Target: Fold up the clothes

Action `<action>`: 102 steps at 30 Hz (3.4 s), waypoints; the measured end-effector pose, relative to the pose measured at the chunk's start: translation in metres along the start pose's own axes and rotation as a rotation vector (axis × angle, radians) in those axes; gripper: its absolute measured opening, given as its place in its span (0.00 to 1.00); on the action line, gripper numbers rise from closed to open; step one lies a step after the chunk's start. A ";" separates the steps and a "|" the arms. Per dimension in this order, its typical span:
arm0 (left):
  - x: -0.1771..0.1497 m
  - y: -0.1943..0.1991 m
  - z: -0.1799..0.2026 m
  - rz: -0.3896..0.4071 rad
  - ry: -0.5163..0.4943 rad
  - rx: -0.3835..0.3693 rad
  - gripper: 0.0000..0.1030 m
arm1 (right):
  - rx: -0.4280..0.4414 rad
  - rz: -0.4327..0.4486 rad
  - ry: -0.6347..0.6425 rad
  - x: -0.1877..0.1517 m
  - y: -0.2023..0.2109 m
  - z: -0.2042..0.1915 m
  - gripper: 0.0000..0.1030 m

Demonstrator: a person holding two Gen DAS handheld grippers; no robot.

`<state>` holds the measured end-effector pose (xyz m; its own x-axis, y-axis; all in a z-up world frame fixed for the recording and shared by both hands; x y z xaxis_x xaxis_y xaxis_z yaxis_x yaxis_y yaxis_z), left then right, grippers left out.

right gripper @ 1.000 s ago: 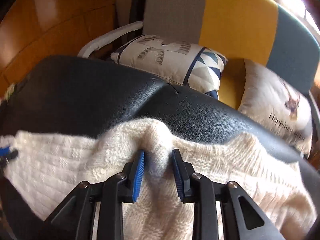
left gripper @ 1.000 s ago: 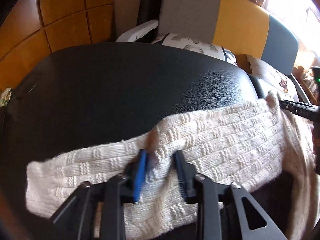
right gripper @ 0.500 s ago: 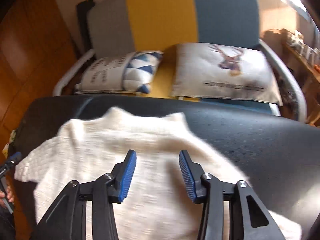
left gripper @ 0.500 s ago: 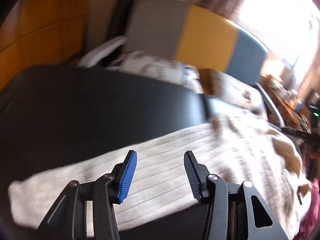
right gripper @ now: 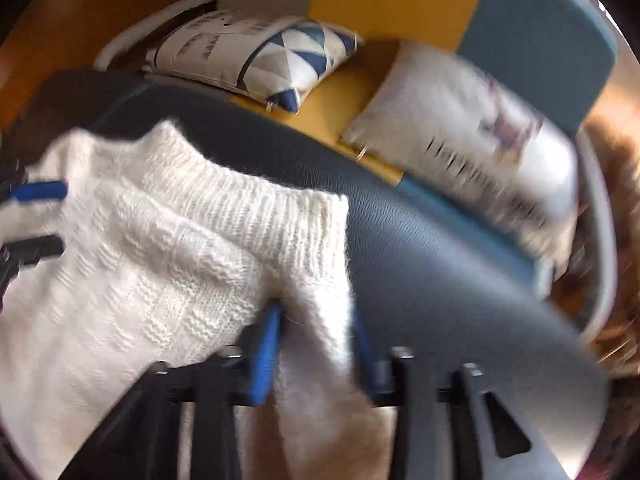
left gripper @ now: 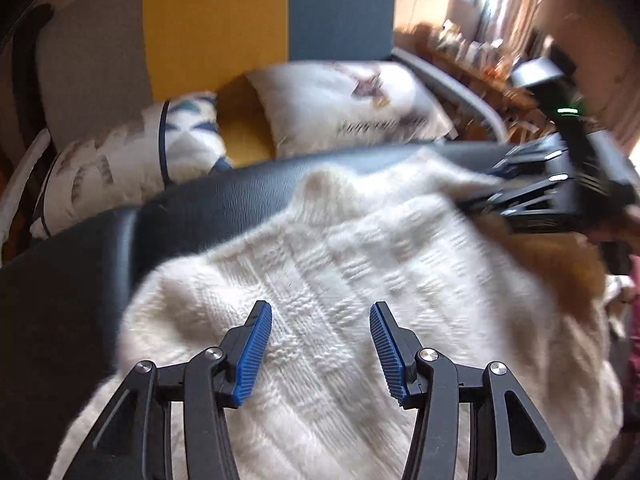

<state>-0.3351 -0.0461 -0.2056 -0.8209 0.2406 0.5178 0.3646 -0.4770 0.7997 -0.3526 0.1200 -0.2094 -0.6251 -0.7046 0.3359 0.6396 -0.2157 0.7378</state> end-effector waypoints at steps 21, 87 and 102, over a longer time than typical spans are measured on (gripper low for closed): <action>-0.165 0.213 -0.125 0.333 0.600 0.082 0.58 | 0.458 0.205 -0.414 -0.030 0.186 -0.079 0.37; -0.345 0.180 0.121 0.069 0.405 -0.142 0.48 | 0.414 -0.127 -0.835 -0.343 0.169 -0.019 0.59; -0.306 0.182 0.078 -0.002 0.334 -0.004 0.12 | 0.209 -0.127 -0.497 -0.334 0.191 -0.063 0.16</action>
<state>0.0165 -0.1404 -0.1948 -0.9206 -0.0483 0.3875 0.3616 -0.4800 0.7993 0.0066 0.2713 -0.2170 -0.8597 -0.2668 0.4356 0.4749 -0.1034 0.8739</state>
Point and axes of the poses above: each gripper's, at about its wrist camera, not at the fingertips, and y roughly against the way its jaws point, z to its right, x to its top, the point moved 9 cm from there along -y, roughly the way its jaws point, and after that the axes turned 15 degrees about -x, right-handed, at the moved point
